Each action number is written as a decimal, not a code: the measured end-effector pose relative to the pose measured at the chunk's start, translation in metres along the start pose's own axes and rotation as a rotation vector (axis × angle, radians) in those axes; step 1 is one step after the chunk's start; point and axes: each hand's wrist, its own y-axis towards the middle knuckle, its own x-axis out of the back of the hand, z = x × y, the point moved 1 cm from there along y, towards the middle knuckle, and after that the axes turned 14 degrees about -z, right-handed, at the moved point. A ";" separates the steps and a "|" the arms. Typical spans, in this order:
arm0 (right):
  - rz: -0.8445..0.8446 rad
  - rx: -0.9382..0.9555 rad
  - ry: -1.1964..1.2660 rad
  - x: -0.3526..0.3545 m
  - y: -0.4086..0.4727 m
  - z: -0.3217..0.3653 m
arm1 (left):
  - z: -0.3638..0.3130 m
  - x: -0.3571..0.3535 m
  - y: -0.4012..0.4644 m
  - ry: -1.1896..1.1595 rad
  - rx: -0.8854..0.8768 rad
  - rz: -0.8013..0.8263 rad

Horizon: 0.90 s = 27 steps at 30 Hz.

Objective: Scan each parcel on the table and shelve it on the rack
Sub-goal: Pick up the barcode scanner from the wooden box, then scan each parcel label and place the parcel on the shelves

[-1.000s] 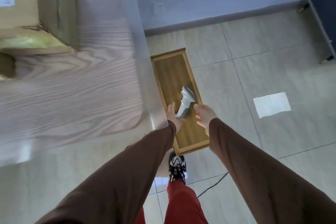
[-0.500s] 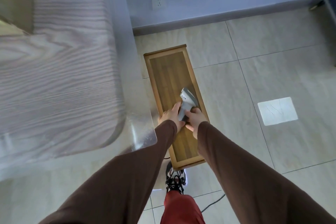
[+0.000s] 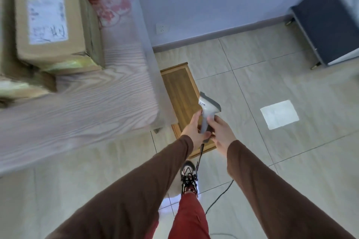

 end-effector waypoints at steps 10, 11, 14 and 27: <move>0.066 0.095 0.161 -0.024 -0.179 0.067 | -0.081 0.096 -0.132 -0.103 -0.246 0.077; 0.081 0.086 0.168 -0.035 -0.191 0.075 | -0.087 0.111 -0.142 -0.112 -0.271 0.058; 0.139 0.084 0.199 -0.074 -0.221 0.109 | -0.103 0.161 -0.161 -0.178 -0.327 -0.071; 0.233 0.268 0.175 -0.242 -0.213 0.210 | -0.122 0.356 -0.105 -0.180 -0.163 -0.912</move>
